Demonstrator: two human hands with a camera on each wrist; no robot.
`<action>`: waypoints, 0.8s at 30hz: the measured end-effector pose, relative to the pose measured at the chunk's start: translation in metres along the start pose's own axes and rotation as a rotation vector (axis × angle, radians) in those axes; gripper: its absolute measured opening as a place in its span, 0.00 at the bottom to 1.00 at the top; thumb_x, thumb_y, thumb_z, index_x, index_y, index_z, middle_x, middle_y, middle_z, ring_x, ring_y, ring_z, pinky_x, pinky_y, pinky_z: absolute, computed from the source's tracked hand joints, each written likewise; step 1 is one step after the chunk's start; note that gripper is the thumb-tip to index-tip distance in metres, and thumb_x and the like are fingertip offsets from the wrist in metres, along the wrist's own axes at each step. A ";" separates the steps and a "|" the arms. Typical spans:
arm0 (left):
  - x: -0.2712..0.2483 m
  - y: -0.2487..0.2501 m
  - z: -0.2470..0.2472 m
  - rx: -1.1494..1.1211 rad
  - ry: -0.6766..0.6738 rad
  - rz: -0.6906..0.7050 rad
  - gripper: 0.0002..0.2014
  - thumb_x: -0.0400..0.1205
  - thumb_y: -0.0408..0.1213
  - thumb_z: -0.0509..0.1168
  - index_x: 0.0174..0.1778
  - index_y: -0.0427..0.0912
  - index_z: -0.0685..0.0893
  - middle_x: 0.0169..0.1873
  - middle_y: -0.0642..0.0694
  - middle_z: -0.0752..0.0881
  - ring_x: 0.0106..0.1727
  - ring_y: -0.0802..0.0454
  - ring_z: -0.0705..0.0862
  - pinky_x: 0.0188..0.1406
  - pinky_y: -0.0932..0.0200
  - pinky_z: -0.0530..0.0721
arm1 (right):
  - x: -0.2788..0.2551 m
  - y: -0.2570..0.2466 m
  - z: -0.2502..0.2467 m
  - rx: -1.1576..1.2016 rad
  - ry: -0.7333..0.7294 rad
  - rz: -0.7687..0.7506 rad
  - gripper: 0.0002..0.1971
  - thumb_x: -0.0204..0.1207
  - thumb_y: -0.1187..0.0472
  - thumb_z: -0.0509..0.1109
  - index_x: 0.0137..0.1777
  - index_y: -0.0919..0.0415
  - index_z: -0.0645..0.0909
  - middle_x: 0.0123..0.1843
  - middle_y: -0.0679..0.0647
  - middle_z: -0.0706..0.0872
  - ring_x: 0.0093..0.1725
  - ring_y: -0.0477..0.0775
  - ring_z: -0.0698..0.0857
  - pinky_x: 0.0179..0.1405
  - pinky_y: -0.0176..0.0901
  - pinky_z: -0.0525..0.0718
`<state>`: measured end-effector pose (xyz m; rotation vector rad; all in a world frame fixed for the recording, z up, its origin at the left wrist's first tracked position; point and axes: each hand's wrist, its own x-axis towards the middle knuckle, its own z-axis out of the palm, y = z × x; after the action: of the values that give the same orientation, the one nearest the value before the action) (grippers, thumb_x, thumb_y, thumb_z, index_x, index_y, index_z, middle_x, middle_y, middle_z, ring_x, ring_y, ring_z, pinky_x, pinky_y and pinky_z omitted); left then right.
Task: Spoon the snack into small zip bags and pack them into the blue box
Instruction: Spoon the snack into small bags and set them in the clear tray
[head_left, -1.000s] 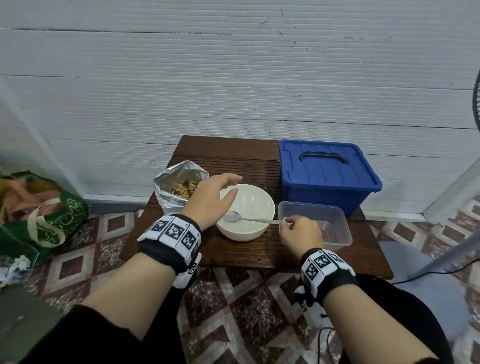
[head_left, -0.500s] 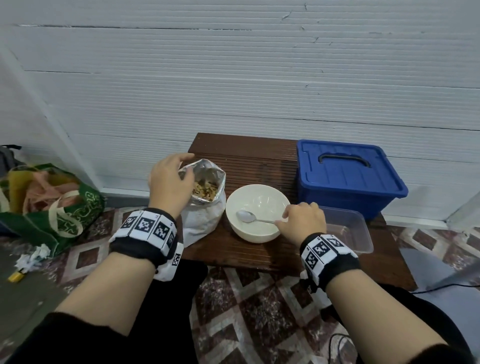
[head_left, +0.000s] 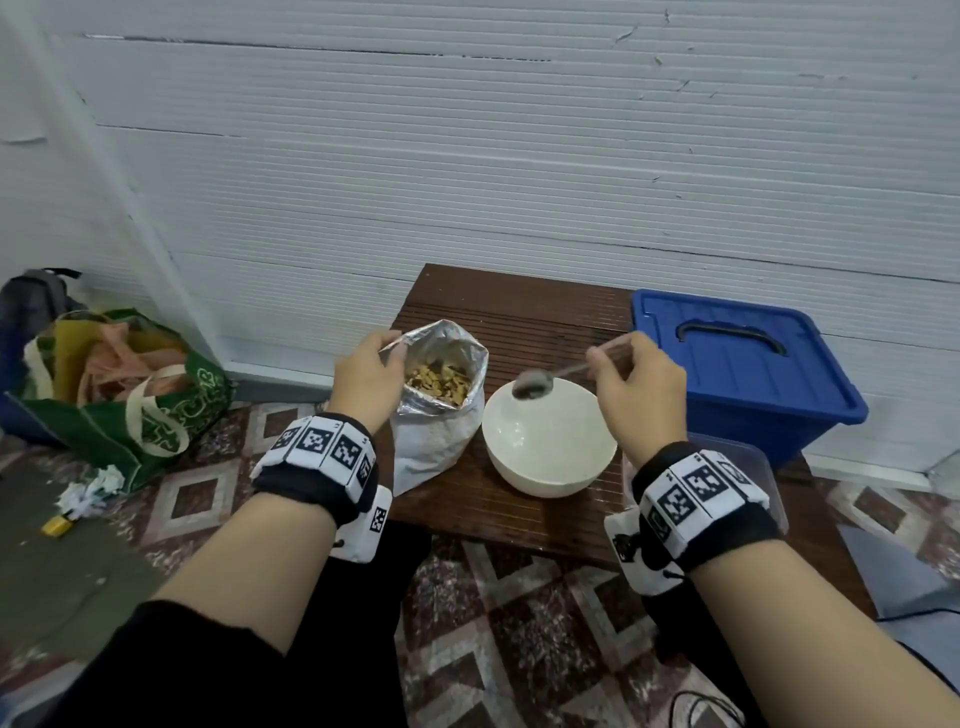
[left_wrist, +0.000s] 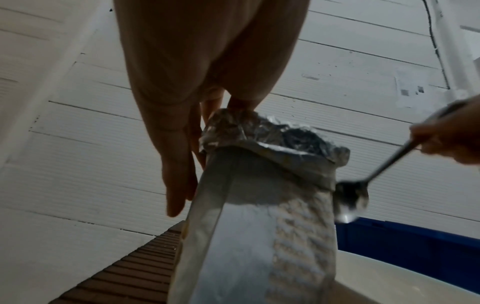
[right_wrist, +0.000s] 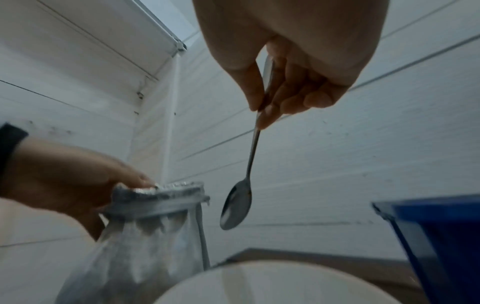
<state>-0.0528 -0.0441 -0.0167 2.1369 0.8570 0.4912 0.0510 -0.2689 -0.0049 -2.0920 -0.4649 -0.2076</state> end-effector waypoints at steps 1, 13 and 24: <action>0.001 -0.001 0.001 0.006 -0.002 -0.010 0.16 0.89 0.39 0.55 0.69 0.40 0.79 0.61 0.41 0.84 0.49 0.54 0.76 0.48 0.64 0.69 | 0.002 -0.008 -0.002 0.054 0.035 -0.023 0.05 0.79 0.57 0.68 0.42 0.53 0.79 0.41 0.53 0.87 0.46 0.55 0.84 0.51 0.52 0.83; 0.008 0.002 0.013 0.029 0.024 0.028 0.14 0.90 0.37 0.51 0.63 0.39 0.81 0.40 0.48 0.82 0.32 0.62 0.73 0.24 0.71 0.69 | 0.008 -0.052 0.019 0.187 0.098 -0.314 0.04 0.80 0.60 0.66 0.43 0.53 0.76 0.39 0.53 0.86 0.44 0.54 0.84 0.46 0.50 0.82; 0.009 -0.004 0.008 0.008 -0.066 0.086 0.12 0.89 0.42 0.54 0.59 0.46 0.83 0.40 0.55 0.82 0.38 0.61 0.79 0.29 0.73 0.70 | 0.008 -0.042 0.058 -0.208 -0.272 -0.333 0.06 0.83 0.60 0.62 0.49 0.61 0.77 0.41 0.51 0.76 0.46 0.53 0.74 0.47 0.43 0.69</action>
<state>-0.0432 -0.0399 -0.0244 2.1920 0.7345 0.4584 0.0392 -0.1983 -0.0002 -2.2459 -0.9949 -0.1705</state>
